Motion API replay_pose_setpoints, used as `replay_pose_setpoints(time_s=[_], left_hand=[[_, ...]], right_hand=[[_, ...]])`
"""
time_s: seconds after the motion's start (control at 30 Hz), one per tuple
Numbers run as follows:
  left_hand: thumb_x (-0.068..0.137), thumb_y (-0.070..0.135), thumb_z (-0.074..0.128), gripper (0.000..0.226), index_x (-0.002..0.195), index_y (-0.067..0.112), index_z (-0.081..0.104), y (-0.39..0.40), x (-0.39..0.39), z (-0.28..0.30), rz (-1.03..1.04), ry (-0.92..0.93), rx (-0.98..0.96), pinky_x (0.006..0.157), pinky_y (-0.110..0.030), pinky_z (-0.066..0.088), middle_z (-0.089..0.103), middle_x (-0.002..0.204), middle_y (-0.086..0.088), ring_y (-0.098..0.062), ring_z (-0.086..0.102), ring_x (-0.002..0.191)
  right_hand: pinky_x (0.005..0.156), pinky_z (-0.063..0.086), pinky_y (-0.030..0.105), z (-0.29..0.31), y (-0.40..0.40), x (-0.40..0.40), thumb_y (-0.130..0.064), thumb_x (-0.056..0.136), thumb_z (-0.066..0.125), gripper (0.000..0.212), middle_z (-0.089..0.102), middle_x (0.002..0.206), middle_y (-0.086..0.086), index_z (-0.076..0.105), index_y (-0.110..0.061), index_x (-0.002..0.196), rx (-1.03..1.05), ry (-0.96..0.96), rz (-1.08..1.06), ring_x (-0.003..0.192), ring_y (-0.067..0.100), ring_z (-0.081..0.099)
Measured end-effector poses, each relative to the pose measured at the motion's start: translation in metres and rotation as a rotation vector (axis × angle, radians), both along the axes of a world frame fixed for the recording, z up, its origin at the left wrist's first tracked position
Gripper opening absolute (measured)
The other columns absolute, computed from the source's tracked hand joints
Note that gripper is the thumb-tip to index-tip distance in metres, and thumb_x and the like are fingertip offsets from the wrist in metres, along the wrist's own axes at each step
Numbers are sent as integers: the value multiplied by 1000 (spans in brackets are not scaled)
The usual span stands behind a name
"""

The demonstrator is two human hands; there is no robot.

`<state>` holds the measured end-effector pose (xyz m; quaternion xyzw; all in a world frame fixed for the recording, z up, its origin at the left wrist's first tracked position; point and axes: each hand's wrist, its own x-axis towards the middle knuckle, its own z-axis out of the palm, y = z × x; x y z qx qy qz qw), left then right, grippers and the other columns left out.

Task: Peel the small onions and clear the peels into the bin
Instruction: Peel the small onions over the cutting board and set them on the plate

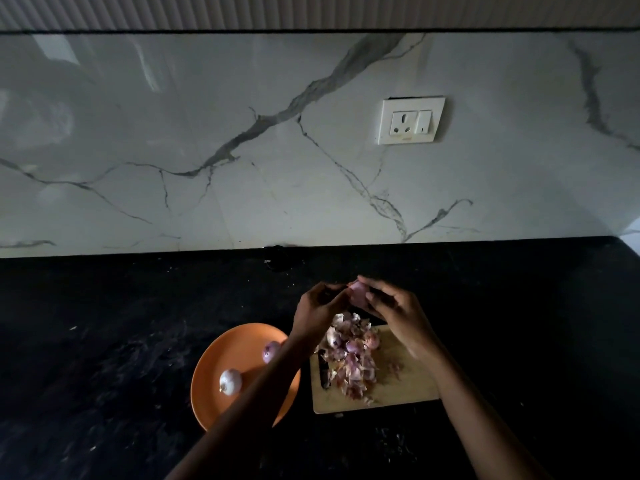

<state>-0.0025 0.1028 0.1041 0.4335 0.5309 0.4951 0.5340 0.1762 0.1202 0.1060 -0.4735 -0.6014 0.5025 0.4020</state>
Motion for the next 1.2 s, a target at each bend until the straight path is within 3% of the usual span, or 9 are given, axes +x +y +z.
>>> replay_pose_setpoints(time_s=[0.1, 0.33, 0.43, 0.5, 0.6, 0.73, 0.87, 1.03, 1.2], left_hand=[[71, 47, 85, 45, 97, 14, 70, 1, 0, 0, 5, 17, -13, 93, -51, 56, 76, 97, -9, -28, 73, 96], [89, 7, 70, 22, 106, -7, 64, -2, -4, -2, -24, -16, 31, 85, -38, 57, 72, 102, -23, -30, 71, 94], [91, 3, 66, 18, 106, -7, 65, -3, -4, -2, 13, -30, 19, 86, -38, 57, 72, 103, -23, -29, 71, 93], [95, 7, 61, 15, 107, -1, 66, -4, -3, 0, 8, -43, -13, 87, -37, 57, 72, 103, -19, -29, 71, 95], [95, 19, 65, 14, 102, 7, 67, -4, 1, 2, 27, -55, -44, 88, -41, 57, 73, 99, -15, -32, 70, 97], [82, 47, 76, 39, 103, 16, 67, -6, 4, -4, 46, 68, 47, 91, -55, 55, 75, 97, -9, -28, 72, 96], [84, 51, 69, 38, 104, 19, 68, -9, 7, -10, 92, 116, 83, 89, -58, 55, 75, 98, -6, -24, 73, 95], [89, 23, 74, 19, 106, 30, 66, -10, 16, -5, 229, 244, 175, 85, -38, 60, 74, 101, 11, -5, 71, 96], [88, 15, 76, 18, 98, 22, 63, -13, 16, 2, 326, 296, 228, 72, -20, 56, 73, 90, 11, 0, 70, 84]], right_hand=[[106, 49, 48, -1, 1, -2, -45, 91, 63, 34, 69, 126, -13, 66, -45, 125, 24, -48, 8, 121, 10, 63], [107, 49, 46, -3, 1, 0, -28, 96, 65, 32, 68, 127, -14, 67, -43, 124, 32, -57, -12, 123, 8, 61], [98, 52, 59, -4, 0, -2, -28, 97, 64, 32, 69, 126, -11, 67, -44, 123, -7, -12, -7, 117, 32, 65], [89, 53, 66, -3, -1, -2, -37, 95, 65, 31, 69, 125, -13, 65, -46, 125, -4, -49, -14, 109, 47, 65], [92, 54, 62, -3, 0, -5, -53, 89, 64, 36, 70, 122, -15, 66, -46, 125, 17, -55, -27, 111, 37, 68], [79, 50, 75, -5, 0, -7, -65, 85, 64, 45, 70, 120, -17, 64, -46, 126, 37, -67, -24, 97, 56, 65], [80, 54, 68, -4, -3, -8, -47, 93, 63, 32, 70, 118, -20, 65, -46, 125, 64, -107, -54, 99, 50, 67], [103, 51, 30, -2, -3, -15, -38, 94, 64, 31, 68, 125, -17, 66, -36, 125, 178, -148, -140, 118, -2, 61], [104, 50, 29, -5, -4, -18, -33, 95, 66, 32, 68, 126, -15, 68, -30, 126, 222, -218, -168, 121, 0, 59]])
